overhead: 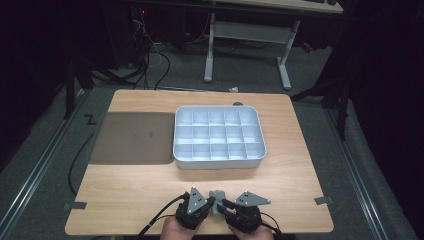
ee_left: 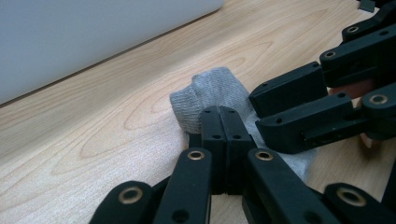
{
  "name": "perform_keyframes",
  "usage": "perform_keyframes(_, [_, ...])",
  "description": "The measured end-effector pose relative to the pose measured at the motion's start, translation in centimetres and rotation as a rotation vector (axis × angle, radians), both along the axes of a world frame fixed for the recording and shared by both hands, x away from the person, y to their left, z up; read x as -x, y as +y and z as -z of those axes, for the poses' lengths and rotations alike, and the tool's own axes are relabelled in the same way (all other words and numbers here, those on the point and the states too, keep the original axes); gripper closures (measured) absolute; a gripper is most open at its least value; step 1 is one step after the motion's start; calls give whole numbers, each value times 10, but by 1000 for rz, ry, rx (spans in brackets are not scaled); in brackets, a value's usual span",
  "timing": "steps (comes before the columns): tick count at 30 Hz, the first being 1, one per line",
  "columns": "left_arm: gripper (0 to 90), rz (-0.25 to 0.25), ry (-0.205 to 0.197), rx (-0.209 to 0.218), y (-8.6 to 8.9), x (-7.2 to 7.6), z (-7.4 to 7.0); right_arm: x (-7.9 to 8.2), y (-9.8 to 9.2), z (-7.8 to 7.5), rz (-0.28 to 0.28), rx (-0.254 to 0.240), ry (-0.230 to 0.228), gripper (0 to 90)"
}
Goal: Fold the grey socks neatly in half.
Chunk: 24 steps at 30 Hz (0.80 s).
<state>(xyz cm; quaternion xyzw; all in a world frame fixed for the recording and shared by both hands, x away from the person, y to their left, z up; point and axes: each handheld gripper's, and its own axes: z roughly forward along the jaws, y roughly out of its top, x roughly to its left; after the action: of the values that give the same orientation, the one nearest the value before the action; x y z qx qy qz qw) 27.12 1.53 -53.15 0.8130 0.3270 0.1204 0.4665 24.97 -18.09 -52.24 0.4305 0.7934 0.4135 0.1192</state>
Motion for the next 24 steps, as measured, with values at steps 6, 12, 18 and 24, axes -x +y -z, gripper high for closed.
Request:
perform_keyframes(6, [900, -7, 10, -20, -1, -9, -1, -8, 0, 3, -4, -6, 0, 706])
perform_keyframes(12, [900, -38, 15, -27, -5, -23, -1, -28, 0, 0, -9, 16, 10, 704])
perform_keyframes(18, [900, -56, -2, -38, -6, -22, -1, -33, -5, -2, 17, -6, 25, 636])
perform_keyframes(24, [900, -66, -5, -38, -6, -21, -1, -31, -16, -3, 86, -69, 65, 581])
